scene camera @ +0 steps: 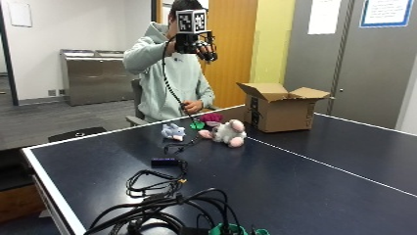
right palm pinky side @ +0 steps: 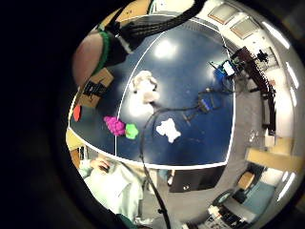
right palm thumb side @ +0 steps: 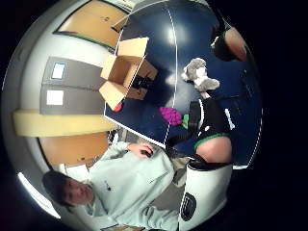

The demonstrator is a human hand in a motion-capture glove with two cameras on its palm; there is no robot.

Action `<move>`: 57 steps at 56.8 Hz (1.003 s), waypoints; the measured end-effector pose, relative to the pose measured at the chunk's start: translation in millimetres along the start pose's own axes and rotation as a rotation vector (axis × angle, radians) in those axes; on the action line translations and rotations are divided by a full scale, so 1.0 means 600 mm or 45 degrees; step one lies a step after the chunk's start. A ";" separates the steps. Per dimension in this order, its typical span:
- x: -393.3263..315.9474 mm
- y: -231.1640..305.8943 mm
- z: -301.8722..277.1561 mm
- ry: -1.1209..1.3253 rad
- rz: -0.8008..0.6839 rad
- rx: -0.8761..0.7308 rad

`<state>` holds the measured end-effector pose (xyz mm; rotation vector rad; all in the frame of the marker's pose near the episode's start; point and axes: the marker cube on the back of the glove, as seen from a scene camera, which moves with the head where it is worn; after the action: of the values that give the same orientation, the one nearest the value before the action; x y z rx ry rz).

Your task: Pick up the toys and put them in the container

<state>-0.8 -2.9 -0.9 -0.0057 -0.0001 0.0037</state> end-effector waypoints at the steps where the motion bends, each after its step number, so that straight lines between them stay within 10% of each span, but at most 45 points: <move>1: 0.000 -0.002 0.000 0.001 0.003 -0.001; 21: -0.006 -0.120 0.050 0.018 0.141 0.084; 57: 0.059 -0.241 0.506 0.194 0.467 -0.076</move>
<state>34.8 -145.7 303.6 -0.0655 0.1530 0.3698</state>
